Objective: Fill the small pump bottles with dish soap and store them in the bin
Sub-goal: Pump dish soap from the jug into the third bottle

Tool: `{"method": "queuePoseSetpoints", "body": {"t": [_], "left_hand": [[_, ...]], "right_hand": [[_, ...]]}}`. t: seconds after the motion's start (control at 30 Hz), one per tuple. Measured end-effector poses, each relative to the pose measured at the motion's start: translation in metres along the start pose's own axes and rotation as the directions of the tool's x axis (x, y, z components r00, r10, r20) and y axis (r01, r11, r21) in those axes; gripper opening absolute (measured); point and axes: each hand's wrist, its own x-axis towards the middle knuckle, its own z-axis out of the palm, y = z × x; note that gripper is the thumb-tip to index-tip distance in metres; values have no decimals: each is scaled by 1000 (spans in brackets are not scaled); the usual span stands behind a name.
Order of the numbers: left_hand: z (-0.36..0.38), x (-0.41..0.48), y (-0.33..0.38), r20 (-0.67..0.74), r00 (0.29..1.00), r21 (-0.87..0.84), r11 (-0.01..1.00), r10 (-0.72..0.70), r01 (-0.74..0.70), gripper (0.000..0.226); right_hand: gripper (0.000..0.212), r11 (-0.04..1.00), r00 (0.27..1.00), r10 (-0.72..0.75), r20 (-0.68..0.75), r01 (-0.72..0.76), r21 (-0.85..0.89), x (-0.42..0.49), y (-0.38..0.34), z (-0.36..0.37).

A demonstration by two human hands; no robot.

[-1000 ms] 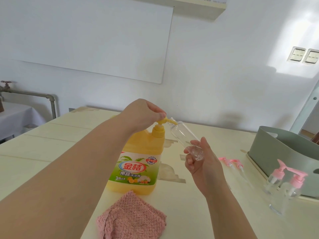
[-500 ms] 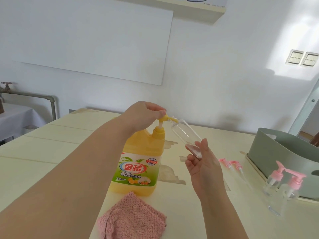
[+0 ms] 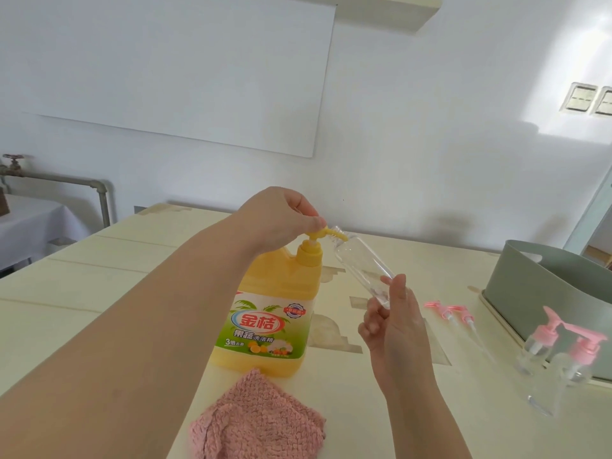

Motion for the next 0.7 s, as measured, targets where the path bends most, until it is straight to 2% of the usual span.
{"method": "queuePoseSetpoints", "body": {"t": [0.2,0.37,0.5,0.7], "left_hand": [[-4,2,2,56,998,-5,1000,-19,19,12],[-5,1,-1,86,996,-62,998,-24,29,17],[-6,1,-2,63,998,-145,989,-26,35,23],[2,2,-3,-10,1000,-168,986,-21,19,10]], "right_hand": [[65,999,999,-27,22,27,-17,-5,-1,0],[27,996,997,-21,67,27,-83,-4,-9,-6],[37,989,993,-68,100,81,-126,-3,-15,-6],[36,988,992,-60,111,75,-133,-1,-10,-9]]}}
